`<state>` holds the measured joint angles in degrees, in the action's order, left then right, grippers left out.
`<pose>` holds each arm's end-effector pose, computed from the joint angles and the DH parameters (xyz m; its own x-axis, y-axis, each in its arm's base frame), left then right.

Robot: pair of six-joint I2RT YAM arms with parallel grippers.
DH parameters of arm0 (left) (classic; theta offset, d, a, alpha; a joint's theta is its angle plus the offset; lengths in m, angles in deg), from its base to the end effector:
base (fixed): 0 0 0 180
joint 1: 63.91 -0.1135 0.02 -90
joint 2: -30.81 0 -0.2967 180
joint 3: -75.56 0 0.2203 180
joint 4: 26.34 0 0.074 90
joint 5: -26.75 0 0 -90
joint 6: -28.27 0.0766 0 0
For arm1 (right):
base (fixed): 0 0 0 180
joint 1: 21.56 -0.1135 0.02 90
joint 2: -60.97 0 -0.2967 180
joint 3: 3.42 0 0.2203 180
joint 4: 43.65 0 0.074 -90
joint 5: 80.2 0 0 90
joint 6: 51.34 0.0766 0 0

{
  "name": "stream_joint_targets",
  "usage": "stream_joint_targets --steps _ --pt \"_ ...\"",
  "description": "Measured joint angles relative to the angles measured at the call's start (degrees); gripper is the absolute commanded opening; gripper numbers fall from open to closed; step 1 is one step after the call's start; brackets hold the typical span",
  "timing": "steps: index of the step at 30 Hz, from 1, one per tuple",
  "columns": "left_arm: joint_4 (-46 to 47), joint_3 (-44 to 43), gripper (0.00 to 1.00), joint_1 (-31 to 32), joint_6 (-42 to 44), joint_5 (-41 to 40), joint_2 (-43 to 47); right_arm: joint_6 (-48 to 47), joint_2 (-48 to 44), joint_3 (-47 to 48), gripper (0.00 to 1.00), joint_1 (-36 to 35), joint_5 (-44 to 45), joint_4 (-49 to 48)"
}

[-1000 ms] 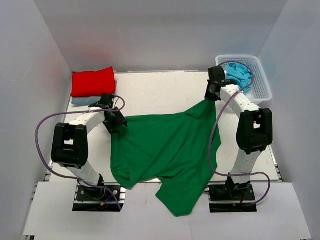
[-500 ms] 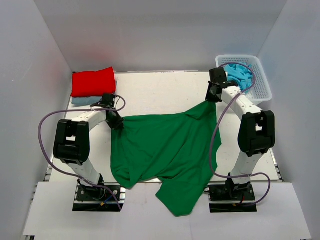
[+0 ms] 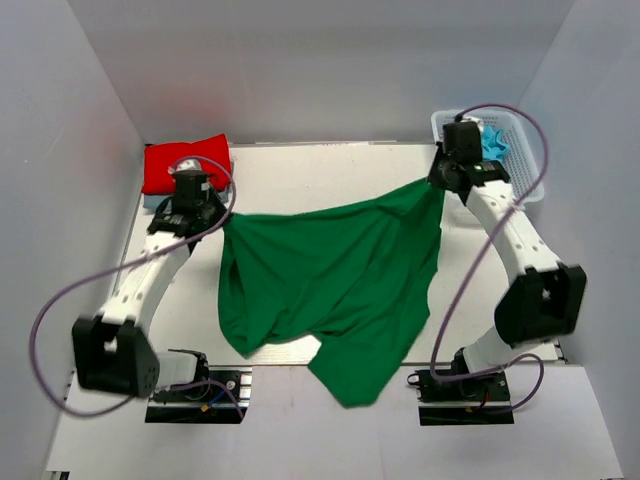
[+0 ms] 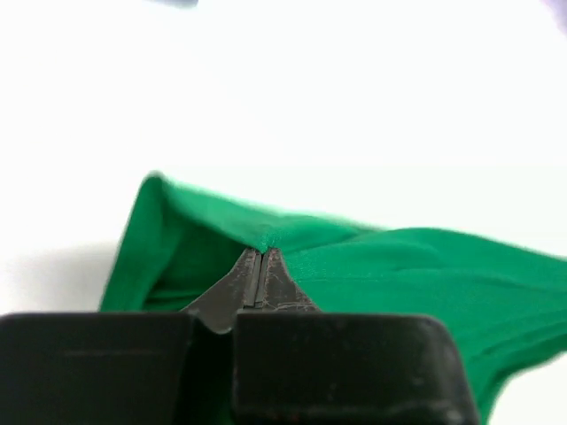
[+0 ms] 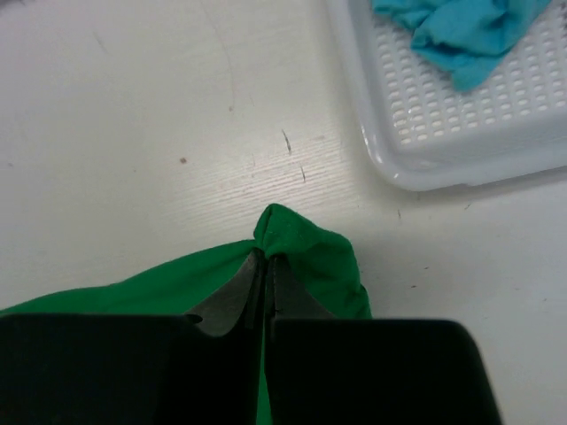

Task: Fold and stack the t-shirts
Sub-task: Flatten out the tshirt

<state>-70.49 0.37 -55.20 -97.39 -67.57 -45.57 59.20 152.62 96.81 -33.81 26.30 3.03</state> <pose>0.2738 -0.0361 0.2903 -0.6288 -0.4918 -0.6023 -0.3297 0.8701 -0.3662 0.3588 0.0556 0.3520 -0.5594 0.2228 -0.7984 0.2256 0.9678 0.1120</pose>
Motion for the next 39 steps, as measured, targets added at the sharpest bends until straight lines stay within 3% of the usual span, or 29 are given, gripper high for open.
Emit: stream_joint_targets --steps 9,15,23,31,35,39 --pt "2.6 -4.5 0.0 0.1 3.8 -6.4 25.0 -2.6 -17.2 1.7 0.0 0.7 0.8 1.9" --pt "2.6 -13.4 0.0 0.2 6.8 -7.5 32.8 -5.4 -28.0 6.9 0.0 0.6 0.4 2.6" --pt "0.1 -28.2 0.0 0.1 9.6 -6.1 38.2 -8.1 -38.6 20.1 0.0 0.5 -4.3 3.8" --pt "-2.7 -43.9 0.0 0.0 12.0 -5.4 39.9 -10.1 -43.6 31.1 0.0 0.5 -9.4 3.8" --pt "-3.7 -45.1 0.0 0.0 12.3 -5.3 39.9 -10.4 -44.6 31.2 0.0 0.5 -10.7 3.7" --pt "-4.6 -40.4 0.0 0.0 12.0 -5.9 39.2 -10.5 -44.1 26.4 0.0 0.5 -10.6 2.6"
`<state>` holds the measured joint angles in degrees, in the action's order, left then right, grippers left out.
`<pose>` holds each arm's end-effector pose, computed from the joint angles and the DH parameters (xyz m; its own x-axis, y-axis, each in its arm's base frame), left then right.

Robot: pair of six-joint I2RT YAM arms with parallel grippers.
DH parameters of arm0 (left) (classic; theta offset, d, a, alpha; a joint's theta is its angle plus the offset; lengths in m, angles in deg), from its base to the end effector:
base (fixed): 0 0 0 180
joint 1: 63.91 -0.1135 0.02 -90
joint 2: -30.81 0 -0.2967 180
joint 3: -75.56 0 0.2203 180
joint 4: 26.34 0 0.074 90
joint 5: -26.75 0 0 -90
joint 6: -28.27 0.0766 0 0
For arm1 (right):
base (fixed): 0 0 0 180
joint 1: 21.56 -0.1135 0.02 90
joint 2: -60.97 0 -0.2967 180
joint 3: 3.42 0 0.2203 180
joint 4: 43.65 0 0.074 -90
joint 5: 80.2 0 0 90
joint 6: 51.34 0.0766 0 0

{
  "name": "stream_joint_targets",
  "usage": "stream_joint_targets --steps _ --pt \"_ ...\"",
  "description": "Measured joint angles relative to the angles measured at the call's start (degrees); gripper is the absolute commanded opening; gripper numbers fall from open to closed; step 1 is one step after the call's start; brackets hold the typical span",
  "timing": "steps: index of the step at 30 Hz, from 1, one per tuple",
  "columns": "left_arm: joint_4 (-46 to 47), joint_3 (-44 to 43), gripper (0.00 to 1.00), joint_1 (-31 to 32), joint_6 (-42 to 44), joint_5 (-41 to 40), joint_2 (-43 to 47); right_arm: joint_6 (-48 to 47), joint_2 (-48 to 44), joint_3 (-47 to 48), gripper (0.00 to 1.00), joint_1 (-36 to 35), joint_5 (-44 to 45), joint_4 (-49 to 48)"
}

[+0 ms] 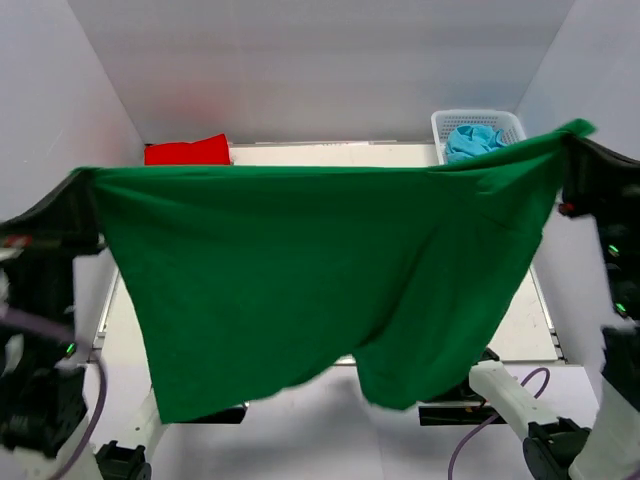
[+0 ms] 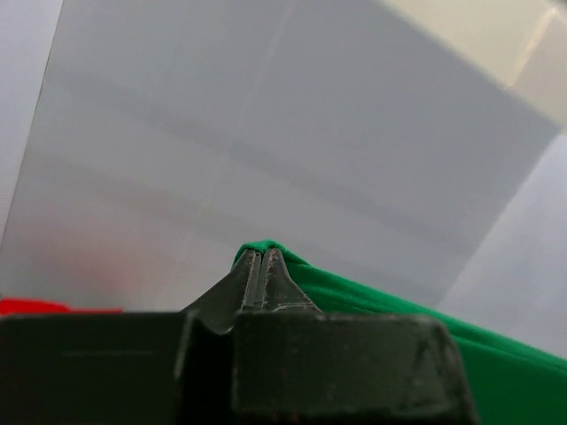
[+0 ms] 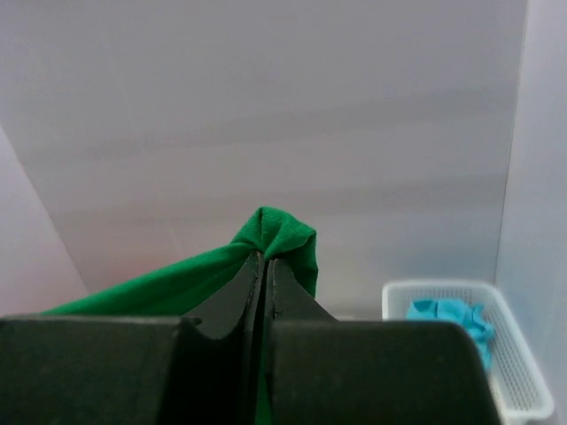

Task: Fold and stack the t-shirts
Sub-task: Flatten out the tshirt

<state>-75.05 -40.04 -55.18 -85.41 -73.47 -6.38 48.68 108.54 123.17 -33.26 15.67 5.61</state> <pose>-0.0398 0.0199 0.5827 0.4497 -0.4689 -0.7602 0.1940 0.8821 -0.4294 -0.0061 -0.0093 0.6233 0.4587 0.2717 -0.8460 -0.1976 0.9594 0.2010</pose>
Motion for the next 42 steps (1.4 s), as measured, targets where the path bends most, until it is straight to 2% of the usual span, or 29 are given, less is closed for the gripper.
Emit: stream_joint_targets --steps 6,9,13,14,15,16,17,18,20,21,22,24,25,28,32,35,39,42 --pt "2.4 12.5 0.0 0.0 -1.5 -3.6 -5.7 0.0 6.3 -11.9 0.0 0.0 0.9 -4.5" --pt "5.0 21.3 0.0 0.0 -2.5 -5.3 -13.0 0.1 13.0 -19.1 0.0 0.1 1.7 -8.7" --pt "8.3 28.0 0.02 -0.3 -3.7 -7.3 -26.5 0.1 25.8 -26.2 0.0 0.1 2.3 -14.4" --pt "9.3 28.7 0.1 -0.3 -3.8 -7.9 -30.2 0.1 29.3 -26.9 0.0 0.1 2.4 -15.2" --pt "10.5 29.2 0.33 -0.4 -3.9 -8.8 -34.8 0.1 33.4 -27.3 0.0 0.1 2.4 -15.9" --pt "11.5 29.1 0.5 -0.4 -3.8 -9.4 -39.1 0.0 36.9 -27.3 0.0 0.2 2.4 -16.2" --pt "12.6 28.8 0.66 -0.4 -4.1 -10.4 -44.6 -0.1 40.9 -26.4 0.05 0.3 2.5 -16.7" --pt "12.5 26.9 0.99 -0.4 -4.5 -11.1 -49.9 -0.3 46.1 -23.8 0.24 0.4 2.5 -16.5" --pt "11.3 20.5 1.0 -0.4 -4.8 -11.6 -60.9 -0.5 55.6 -15.8 0.46 0.4 2.4 -14.1" --pt "9.5 15.9 1.0 -0.4 -5.0 -11.6 -66.5 -0.9 61.1 -9.9 0.52 0.5 2.1 -13.6" --pt "7.7 10.8 1.0 -0.4 -4.9 -11.4 -71.6 -1.2 65.6 -5.1 0.81 0.5 1.9 -13.0" --pt "6.1 3.4 1.0 -0.5 -4.9 -11.1 -78.7 -1.8 70.8 0.2 0.85 0.4 1.3 -12.0" --pt "5.3 1.7 1.0 -0.5 -4.9 -10.8 -80.4 -2.2 71.7 0.4 0.9 0.4 0.6 -11.5" --pt "2.8 1.6 1.0 -0.5 -4.9 -9.6 -80.3 -2.6 69.9 -3.7 0.9 0.4 -1.5 -11.0" --pt "2.2 6.5 1.0 -0.3 -4.9 -8.1 -74.6 -2.1 61.3 -13.1 0.9 0.3 -4.2 -10.4" --pt "1.9 15.0 1.0 -0.2 -5.0 -4.9 -66.0 -0.1 51.5 -23.3 0.9 -0.3 -5.9 -11.5" --pt "2.4 30.8 1.0 0.5 -6.2 2.8 -51.8 4.1 37.2 -39.8 0.9 -1.1 -7.4 -12.0" --pt "2.7 40.9 1.0 1.6 -7.6 8.1 -44.9 7.1 30.3 -51.2 0.9 -1.8 -9.1 -11.2"
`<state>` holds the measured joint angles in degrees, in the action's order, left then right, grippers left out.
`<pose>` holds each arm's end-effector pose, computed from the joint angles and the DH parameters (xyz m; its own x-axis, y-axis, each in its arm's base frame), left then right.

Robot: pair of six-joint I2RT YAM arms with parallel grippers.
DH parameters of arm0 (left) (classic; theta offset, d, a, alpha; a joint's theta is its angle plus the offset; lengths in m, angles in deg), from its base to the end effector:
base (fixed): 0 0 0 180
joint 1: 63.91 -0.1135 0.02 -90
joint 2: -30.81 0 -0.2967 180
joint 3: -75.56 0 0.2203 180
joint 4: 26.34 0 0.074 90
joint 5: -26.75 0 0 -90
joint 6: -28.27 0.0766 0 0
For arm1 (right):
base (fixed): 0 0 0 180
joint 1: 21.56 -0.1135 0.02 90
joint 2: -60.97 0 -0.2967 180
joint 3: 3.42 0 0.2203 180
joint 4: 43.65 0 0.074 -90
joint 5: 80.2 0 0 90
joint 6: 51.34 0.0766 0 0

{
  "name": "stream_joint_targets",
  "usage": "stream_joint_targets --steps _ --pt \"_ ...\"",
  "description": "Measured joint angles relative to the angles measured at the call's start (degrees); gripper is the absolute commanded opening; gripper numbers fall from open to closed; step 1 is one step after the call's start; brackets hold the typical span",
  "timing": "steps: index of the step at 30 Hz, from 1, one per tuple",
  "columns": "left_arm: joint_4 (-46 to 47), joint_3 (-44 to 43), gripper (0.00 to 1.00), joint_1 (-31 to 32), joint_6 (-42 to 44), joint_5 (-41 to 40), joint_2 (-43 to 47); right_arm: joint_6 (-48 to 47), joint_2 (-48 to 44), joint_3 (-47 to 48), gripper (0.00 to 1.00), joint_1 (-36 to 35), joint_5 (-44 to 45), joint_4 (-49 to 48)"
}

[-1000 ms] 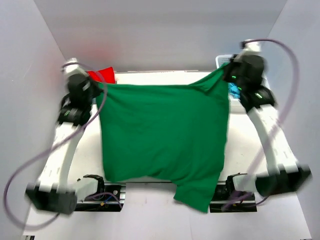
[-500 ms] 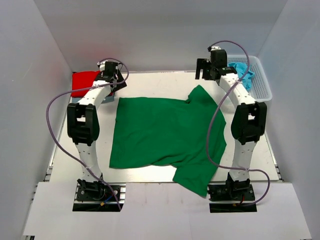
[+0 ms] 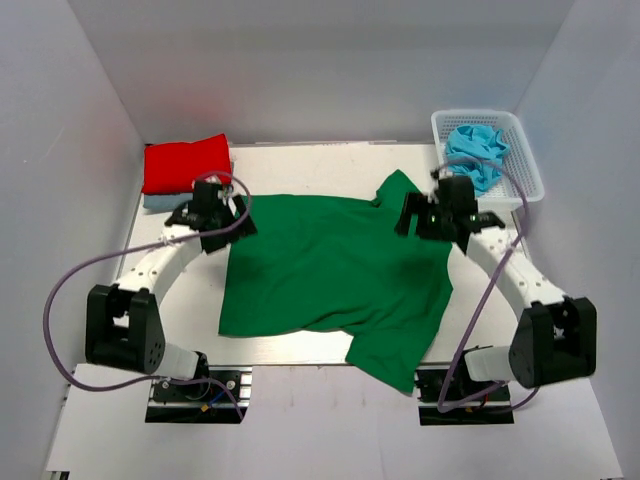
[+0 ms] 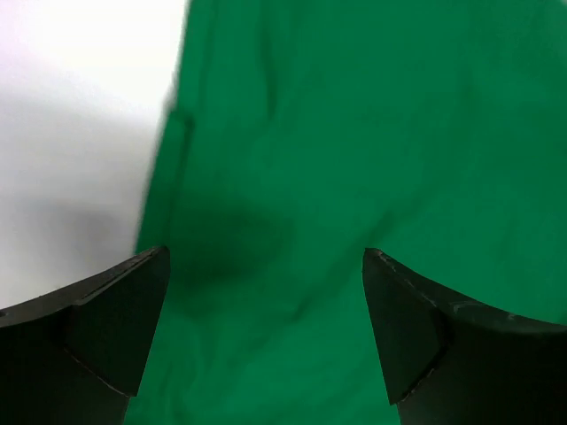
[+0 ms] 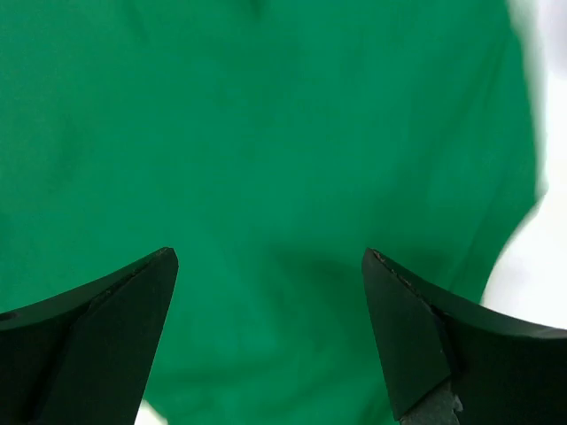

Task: Fold and stack the t-shirts
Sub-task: Flatten out the tshirt

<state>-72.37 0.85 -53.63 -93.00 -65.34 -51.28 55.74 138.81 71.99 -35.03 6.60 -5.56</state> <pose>0.2833 -0.0485 0.2582 -0.7567 -0.3899 -0.5247 -0.2759 0.9181 -0.2844 0.2830 0.0722 0.2964 -0.6844 0.1376 -0.7160 -0.0762 0.9632 0.2579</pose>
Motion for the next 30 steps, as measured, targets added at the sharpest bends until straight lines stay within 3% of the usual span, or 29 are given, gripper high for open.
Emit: stream_joint_targets --steps 6,11,15,23,28,30 --pt "-0.7 9.7 1.0 2.4 -1.9 5.7 0.6 4.3 -3.7 -14.6 0.9 -0.6 -2.3 1.9" --pt "0.2 10.3 0.86 3.2 -2.7 7.6 -3.8 6.4 -0.8 -15.6 0.9 -0.9 -3.0 0.0" --pt "-0.8 5.7 0.82 3.4 -2.9 7.0 -10.8 6.8 7.3 -14.1 0.89 -1.0 -3.1 -2.6" --pt "-3.4 -10.7 0.85 3.0 -3.3 3.2 -24.6 4.7 26.5 6.3 0.89 -0.9 2.6 -2.4" --pt "-9.3 -30.0 0.88 2.3 -3.3 -0.2 -37.3 0.1 40.9 26.4 0.88 -0.7 7.3 0.2" --pt "-10.2 -35.7 0.95 2.2 -3.3 -1.6 -40.7 -2.1 44.2 32.4 0.88 -0.7 7.9 0.9"
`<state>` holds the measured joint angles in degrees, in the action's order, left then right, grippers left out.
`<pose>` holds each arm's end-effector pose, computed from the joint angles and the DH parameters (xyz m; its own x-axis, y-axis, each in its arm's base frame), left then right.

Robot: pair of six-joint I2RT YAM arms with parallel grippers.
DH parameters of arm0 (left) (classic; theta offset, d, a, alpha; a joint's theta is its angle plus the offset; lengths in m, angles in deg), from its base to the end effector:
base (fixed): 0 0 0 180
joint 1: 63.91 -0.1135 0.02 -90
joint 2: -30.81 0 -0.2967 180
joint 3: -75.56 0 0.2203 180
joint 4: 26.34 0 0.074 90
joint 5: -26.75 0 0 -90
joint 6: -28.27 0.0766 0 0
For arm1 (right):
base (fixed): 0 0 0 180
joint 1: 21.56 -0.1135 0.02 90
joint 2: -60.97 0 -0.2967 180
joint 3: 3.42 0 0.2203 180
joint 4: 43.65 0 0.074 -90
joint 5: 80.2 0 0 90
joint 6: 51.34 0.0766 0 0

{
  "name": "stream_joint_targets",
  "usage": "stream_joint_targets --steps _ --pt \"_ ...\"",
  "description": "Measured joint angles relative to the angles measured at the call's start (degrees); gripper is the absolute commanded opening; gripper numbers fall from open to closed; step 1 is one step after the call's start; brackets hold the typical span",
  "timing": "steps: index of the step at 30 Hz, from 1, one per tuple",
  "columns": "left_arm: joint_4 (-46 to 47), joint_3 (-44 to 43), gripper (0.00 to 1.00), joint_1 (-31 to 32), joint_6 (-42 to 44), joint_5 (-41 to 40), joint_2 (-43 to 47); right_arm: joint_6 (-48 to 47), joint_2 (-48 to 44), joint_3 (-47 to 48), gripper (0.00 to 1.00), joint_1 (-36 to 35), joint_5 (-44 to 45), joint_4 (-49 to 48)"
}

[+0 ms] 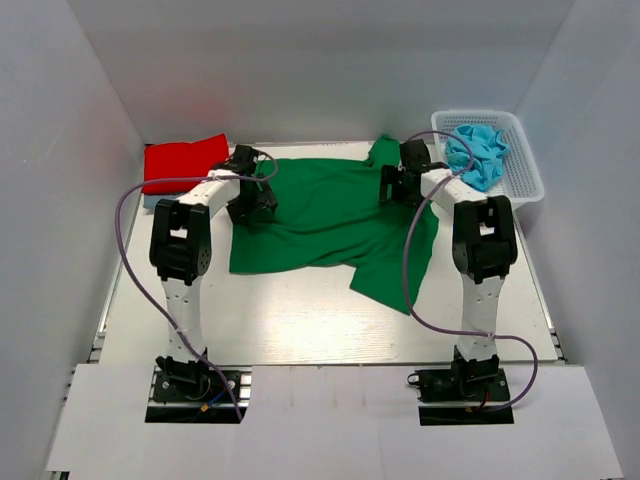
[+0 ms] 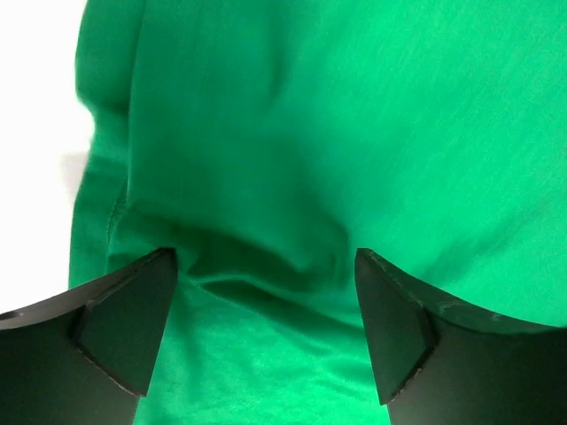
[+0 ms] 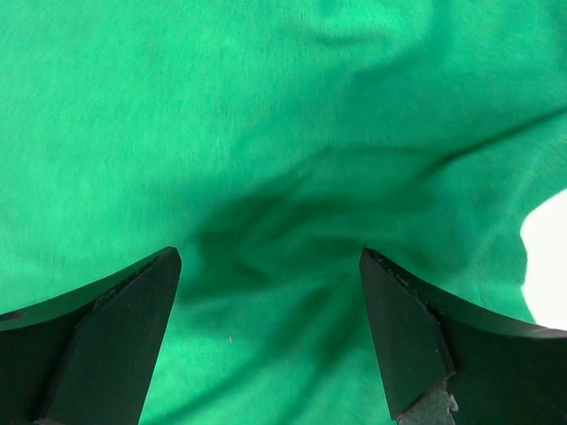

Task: Fold and stack the t-shirts
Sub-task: Flatten out the tshirt

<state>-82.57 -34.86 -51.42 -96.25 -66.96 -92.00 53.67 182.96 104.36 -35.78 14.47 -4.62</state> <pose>0.4412 -0.0927 0.1755 -0.8583 -0.3891 -0.3345 -0.3564 0.9211 -0.1569 0.4675 0.1120 0.1906 -0.8013 0.0632 -0.5949 0.0103 0.9957 0.0920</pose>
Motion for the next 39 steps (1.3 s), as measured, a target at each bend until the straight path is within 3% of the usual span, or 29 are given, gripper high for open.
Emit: stream_joint_targets --steps 5,12,16,21,28,29,30,31,39 --pt "-3.3 2.1 1.0 0.0 -0.4 -4.1 3.8 -3.4 -3.7 0.0 0.9 -0.1 0.1 0.8" --pt "-6.6 18.6 1.0 -0.1 -2.7 -8.9 23.6 -2.6 -22.9 -16.5 0.9 -0.9 -0.5 0.6" --pt "-6.4 25.5 0.92 0.0 -3.6 -9.4 26.5 -1.2 -28.2 -22.7 0.9 -1.3 -1.7 0.7" --pt "-4.9 31.6 0.82 0.3 -4.2 -8.8 25.5 0.0 -28.5 -26.2 0.9 -1.4 -1.8 1.2" --pt "0.4 33.3 0.45 0.5 -4.7 -6.7 25.2 1.2 -29.5 -28.6 0.9 -1.4 -2.1 1.4" --pt "1.1 33.3 0.22 0.5 -4.6 -6.5 25.2 1.3 -29.9 -29.0 0.9 -1.4 -2.1 1.5" --pt "1.7 33.3 0.07 0.5 -4.8 -6.3 25.1 1.3 -30.1 -29.1 0.9 -1.4 -2.1 1.5" --pt "2.2 33.3 0.0 0.5 -4.5 -6.2 25.0 1.4 -30.3 -29.2 0.9 -1.4 -2.1 1.6" --pt "4.5 33.3 0.0 0.5 -3.6 -4.3 24.6 1.6 -31.0 -29.2 0.89 -1.4 -2.0 1.8"
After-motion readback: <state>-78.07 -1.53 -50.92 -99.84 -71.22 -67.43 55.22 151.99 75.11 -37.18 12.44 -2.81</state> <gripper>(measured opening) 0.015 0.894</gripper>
